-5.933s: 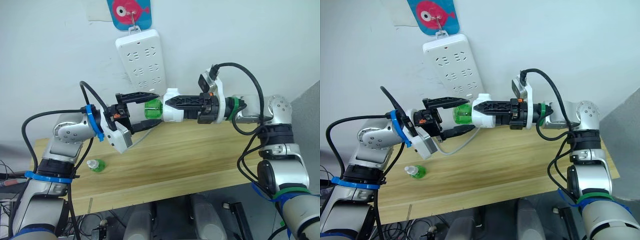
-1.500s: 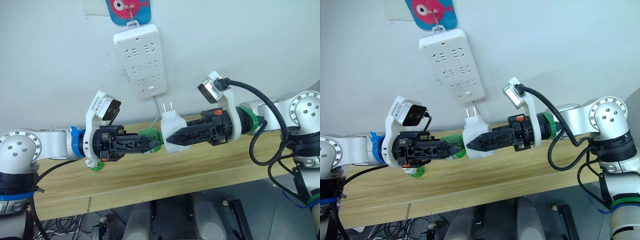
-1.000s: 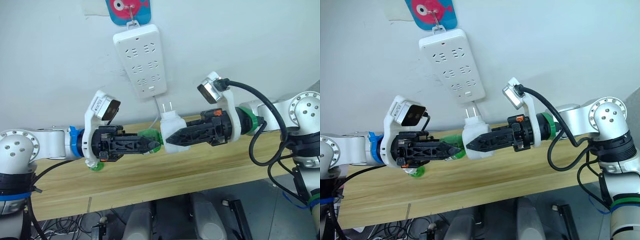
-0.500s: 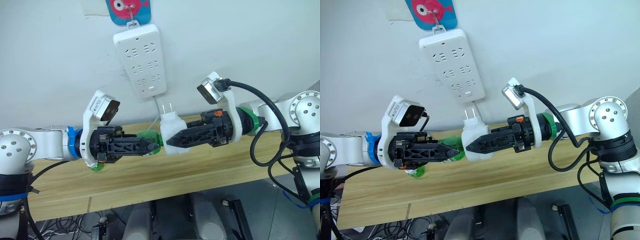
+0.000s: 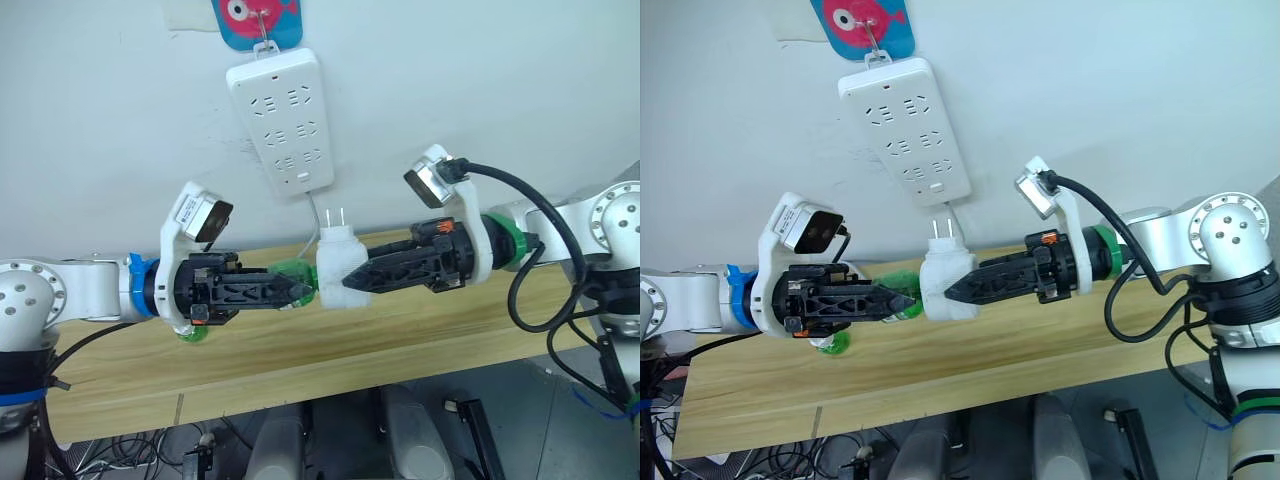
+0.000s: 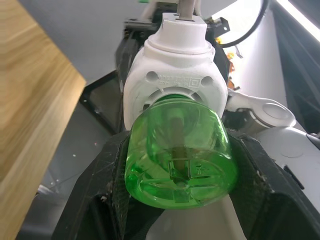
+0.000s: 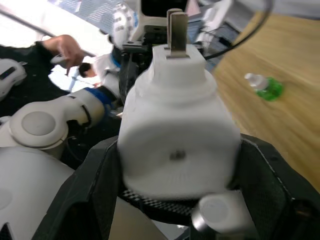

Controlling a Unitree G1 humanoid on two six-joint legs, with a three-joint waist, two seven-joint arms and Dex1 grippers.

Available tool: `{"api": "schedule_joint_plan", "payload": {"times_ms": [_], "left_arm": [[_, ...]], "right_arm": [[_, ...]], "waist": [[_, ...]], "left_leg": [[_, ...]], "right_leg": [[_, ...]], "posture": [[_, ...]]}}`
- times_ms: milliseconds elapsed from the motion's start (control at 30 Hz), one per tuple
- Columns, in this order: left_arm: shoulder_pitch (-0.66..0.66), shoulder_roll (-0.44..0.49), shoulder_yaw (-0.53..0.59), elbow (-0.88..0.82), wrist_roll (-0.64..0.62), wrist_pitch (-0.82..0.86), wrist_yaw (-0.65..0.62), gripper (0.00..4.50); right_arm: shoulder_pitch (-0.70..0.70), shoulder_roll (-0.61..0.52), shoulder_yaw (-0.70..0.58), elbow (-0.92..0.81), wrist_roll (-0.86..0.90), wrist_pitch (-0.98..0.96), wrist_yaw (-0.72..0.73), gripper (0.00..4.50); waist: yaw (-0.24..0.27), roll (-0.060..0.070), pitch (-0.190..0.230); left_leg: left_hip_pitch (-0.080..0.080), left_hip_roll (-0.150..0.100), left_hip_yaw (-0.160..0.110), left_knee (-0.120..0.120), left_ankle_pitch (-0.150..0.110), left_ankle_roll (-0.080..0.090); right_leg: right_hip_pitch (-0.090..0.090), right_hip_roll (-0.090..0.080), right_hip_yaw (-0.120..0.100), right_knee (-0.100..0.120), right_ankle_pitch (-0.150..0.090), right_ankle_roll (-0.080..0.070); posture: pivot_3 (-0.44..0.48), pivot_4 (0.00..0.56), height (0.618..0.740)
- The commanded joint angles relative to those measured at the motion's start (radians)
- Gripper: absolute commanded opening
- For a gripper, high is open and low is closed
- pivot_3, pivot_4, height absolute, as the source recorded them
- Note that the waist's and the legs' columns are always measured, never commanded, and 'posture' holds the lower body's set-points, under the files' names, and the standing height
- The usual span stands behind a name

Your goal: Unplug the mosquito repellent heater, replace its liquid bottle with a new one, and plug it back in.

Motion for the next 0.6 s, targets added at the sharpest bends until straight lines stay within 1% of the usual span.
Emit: {"api": "schedule_joint_plan", "payload": {"times_ms": [33, 333, 567, 600], "left_arm": [[-0.008, 0.015, 0.061, -0.043, -0.069, 0.015, -0.076, 2.28], [-0.007, 0.013, 0.061, -0.048, -0.069, 0.005, -0.086, 2.28], [0.006, 0.016, 0.074, -0.049, -0.069, -0.005, -0.071, 2.28], [0.007, 0.017, 0.076, -0.048, -0.066, -0.008, -0.066, 2.28]], "right_arm": [[0.012, -0.038, -0.044, 0.054, -0.005, -0.014, -0.044, 3.01], [0.012, -0.017, -0.064, 0.065, -0.005, -0.002, -0.052, 3.01], [0.076, -0.037, -0.106, 0.107, -0.005, 0.024, -0.02, 3.01], [0.075, -0.034, -0.112, 0.118, -0.005, 0.036, 0.0, 3.18]], "waist": [[0.001, 0.0, 0.0], [-0.001, 0.0, 0.0], [0.002, 0.0, 0.0], [0.002, 0.0, 0.0]], "left_leg": [[0.0, 0.0, 0.0, 0.0, 0.0, 0.0], [0.0, 0.001, 0.001, 0.0, 0.0, 0.0], [0.0, 0.0, 0.001, 0.0, 0.0, 0.0], [0.0, 0.0, 0.001, 0.0, 0.0, 0.0]], "right_leg": [[0.0, 0.0, 0.0, 0.0, 0.0, 0.0], [0.0, 0.0, 0.0, 0.0, 0.0, 0.0], [0.0, 0.0, 0.0, 0.0, 0.0, 0.0], [0.0, 0.0, 0.0, 0.0, 0.0, 0.0]], "posture": [[-0.12, 0.338, 0.734], [-0.12, 0.338, 0.734], [-0.119, 0.339, 0.734], [-0.122, 0.339, 0.734]]}}
